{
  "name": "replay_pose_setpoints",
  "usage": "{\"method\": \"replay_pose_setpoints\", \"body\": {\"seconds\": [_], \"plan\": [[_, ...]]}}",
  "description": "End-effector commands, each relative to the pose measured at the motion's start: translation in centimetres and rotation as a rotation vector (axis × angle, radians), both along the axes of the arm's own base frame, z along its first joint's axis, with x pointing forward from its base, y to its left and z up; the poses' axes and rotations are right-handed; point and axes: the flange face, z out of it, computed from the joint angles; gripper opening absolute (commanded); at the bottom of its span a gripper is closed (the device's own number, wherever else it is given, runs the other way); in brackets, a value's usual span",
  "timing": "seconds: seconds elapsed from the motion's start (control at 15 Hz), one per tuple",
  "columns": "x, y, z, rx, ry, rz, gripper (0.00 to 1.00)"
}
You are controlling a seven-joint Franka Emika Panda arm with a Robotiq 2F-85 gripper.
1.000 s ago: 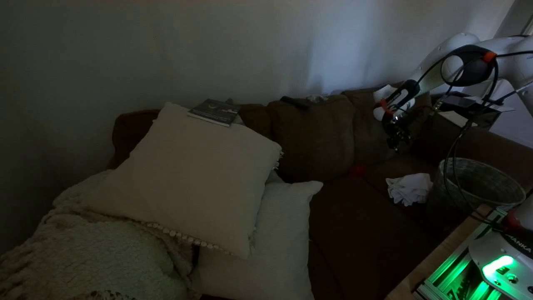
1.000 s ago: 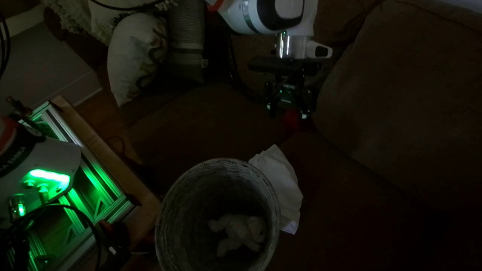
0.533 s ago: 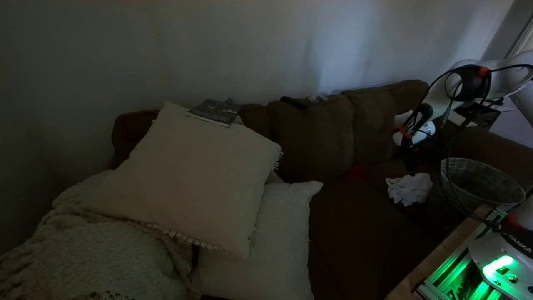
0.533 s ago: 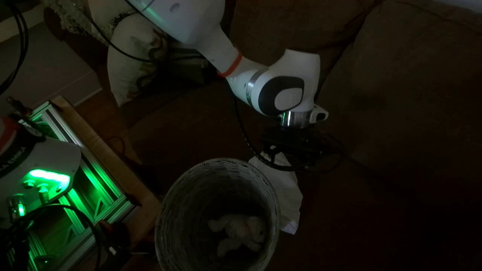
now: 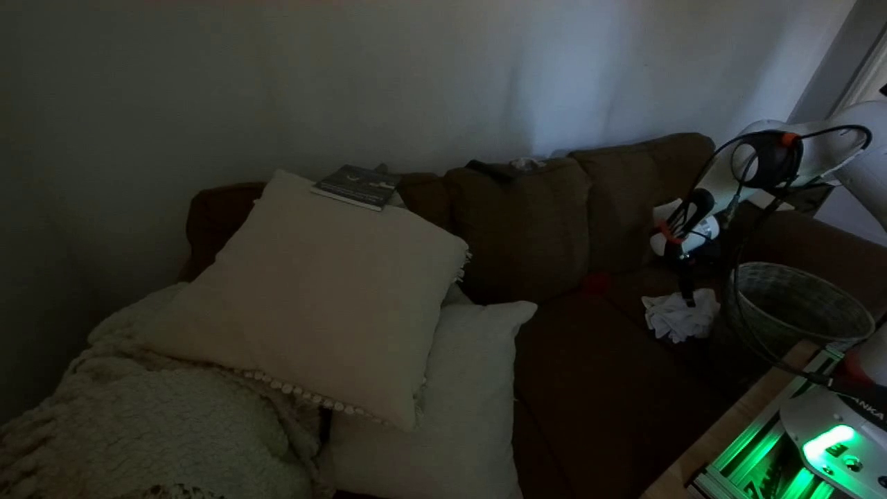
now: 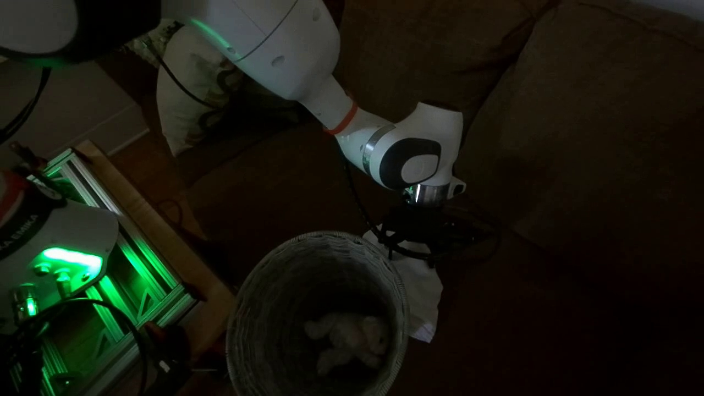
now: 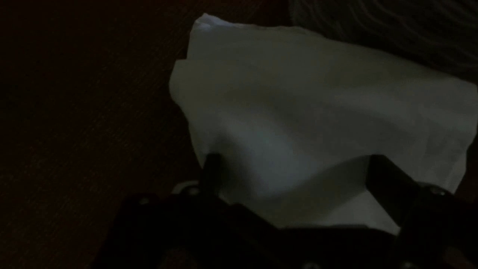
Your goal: Put the towel in the laundry basket
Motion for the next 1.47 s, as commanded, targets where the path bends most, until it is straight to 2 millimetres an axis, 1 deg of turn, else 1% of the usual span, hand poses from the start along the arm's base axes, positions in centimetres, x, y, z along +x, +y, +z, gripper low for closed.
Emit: {"method": "replay_pose_setpoints", "body": {"seconds": [0.0, 0.07, 0.13, 0.2, 0.4, 0.47, 0.53, 0.8, 0.87, 0.93, 1.07, 1.13, 1.27, 1.4], "plan": [[0.4, 1.5, -3.3, 0.028, 0.051, 0.038, 1.0], [0.4, 2.0, -4.2, 0.031, 0.063, 0.048, 1.0], [0.3, 2.6, -4.7, 0.032, 0.084, 0.046, 0.87], [0.2, 3.3, -5.8, 0.037, 0.102, 0.05, 0.74], [0.6, 4.4, -6.8, 0.029, 0.127, 0.066, 0.49], [0.8, 4.5, -6.7, 0.019, 0.126, 0.066, 0.42], [1.0, 4.6, -6.6, 0.012, 0.124, 0.065, 0.34], [1.5, 4.6, -4.7, -0.032, 0.087, 0.039, 0.05], [1.4, 4.9, -3.9, -0.046, 0.08, 0.024, 0.01], [1.5, 5.4, -2.9, -0.066, 0.071, 0.005, 0.0], [1.7, 7.2, -0.5, -0.105, 0.033, -0.025, 0.01], [2.5, 8.3, 1.0, -0.123, -0.014, -0.031, 0.02], [3.9, 10.5, 3.3, -0.145, -0.106, -0.031, 0.02], [5.1, 13.0, 6.0, -0.16, -0.216, -0.032, 0.02]]}}
